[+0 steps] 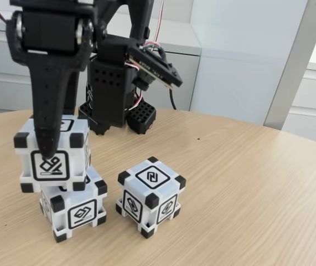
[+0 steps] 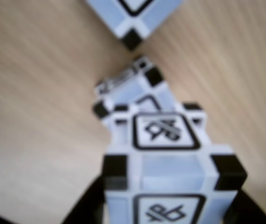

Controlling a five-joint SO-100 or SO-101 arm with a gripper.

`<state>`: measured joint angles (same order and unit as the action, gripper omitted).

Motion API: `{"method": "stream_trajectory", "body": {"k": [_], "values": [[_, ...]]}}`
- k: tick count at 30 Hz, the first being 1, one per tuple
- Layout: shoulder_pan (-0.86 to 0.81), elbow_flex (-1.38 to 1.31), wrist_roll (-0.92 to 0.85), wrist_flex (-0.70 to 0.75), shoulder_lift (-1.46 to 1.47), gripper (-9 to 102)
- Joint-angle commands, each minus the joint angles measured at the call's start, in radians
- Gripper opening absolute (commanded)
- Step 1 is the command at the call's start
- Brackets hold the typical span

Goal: Stack cubes from left to right.

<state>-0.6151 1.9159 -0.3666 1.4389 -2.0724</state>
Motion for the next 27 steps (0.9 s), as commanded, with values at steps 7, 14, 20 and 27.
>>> {"method": "stream_trajectory", "body": {"k": [7, 14, 20, 27], "values": [[0.008, -0.04, -0.084, 0.003, -0.017, 0], [0.072, -0.038, -0.17, 0.008, -0.017, 0], [0.077, -0.037, -0.207, 0.008, -0.015, 1], [0.075, -0.037, -0.11, 0.008, -0.018, 0]]}}
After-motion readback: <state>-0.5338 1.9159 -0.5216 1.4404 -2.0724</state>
